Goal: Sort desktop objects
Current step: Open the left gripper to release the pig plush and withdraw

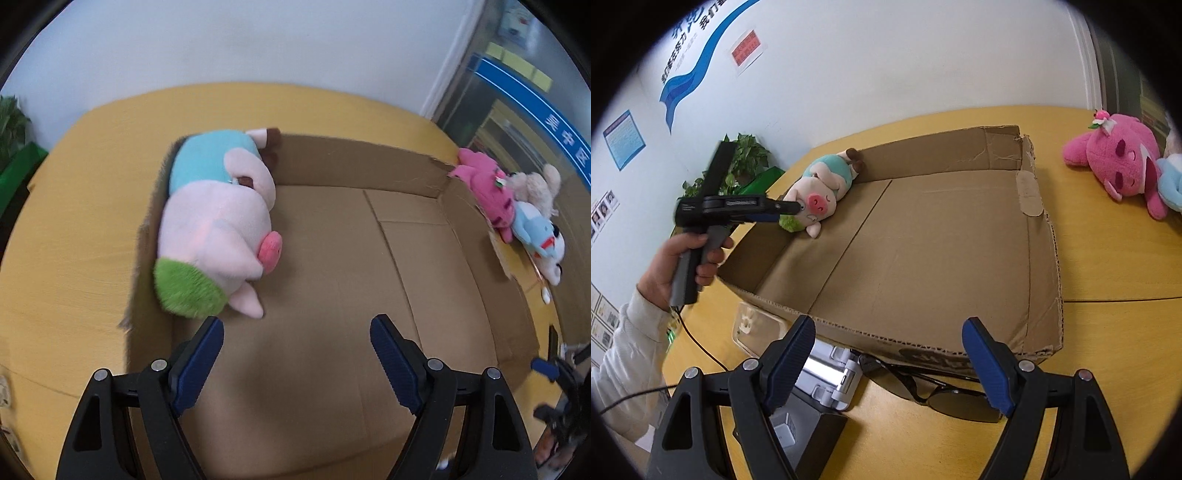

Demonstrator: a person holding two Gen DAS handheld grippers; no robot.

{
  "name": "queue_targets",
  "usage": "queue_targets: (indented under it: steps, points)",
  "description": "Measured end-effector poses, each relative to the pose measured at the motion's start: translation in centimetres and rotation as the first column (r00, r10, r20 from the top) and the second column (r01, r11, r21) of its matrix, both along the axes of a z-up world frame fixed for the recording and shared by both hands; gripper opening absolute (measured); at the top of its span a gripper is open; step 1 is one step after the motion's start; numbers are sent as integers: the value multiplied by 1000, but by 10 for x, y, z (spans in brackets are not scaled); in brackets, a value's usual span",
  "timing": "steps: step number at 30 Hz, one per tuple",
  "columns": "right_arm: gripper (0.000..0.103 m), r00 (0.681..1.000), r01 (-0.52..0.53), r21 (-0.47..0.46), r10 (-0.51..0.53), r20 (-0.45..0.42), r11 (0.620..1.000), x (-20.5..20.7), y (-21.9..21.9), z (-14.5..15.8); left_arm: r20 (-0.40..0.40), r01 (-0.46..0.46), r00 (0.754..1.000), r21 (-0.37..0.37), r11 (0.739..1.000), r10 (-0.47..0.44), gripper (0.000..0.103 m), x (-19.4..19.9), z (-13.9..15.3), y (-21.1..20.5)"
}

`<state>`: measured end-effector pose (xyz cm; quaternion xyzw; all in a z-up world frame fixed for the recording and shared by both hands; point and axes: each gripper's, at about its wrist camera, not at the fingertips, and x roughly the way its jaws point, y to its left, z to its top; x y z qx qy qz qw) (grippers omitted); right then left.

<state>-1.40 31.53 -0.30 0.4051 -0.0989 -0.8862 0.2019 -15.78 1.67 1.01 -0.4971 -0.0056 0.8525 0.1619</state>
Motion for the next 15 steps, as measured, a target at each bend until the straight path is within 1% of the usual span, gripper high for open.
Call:
queue_targets:
  steps: [3, 5, 7, 9, 11, 13, 15]
  points:
    - [82, 1000, -6, 25, 6, -20, 1000, 4, -4, -2, -7, 29, 1000, -36, 999, -30, 82, 29, 3, -14]
    - [82, 1000, -10, 23, 11, -23, 1000, 2, -6, -1, 17, 14, 1000, -71, 997, -13, 82, 40, -7, -24]
    - [82, 999, -11, 25, 12, -29, 1000, -3, -10, -1, 54, -11, 998, -60, 998, 14, 82, 44, -19, -37]
    - [82, 1000, 3, 81, -1, -26, 997, -8, -17, -3, 89, -27, 996, -35, 999, 30, 82, 49, -30, -46]
    - [82, 1000, 11, 111, -10, -5, 994, -11, -20, -8, 56, -8, 998, -51, 999, 11, 82, 59, -29, -42]
    - [82, 1000, 13, 110, -12, -7, 994, -10, -20, -11, 61, -5, 998, -68, 998, 9, 82, 67, -29, -38]
    - [82, 1000, 10, 114, -9, -10, 993, -8, -17, -11, 80, -7, 997, -53, 999, 11, 82, 71, -30, -38]
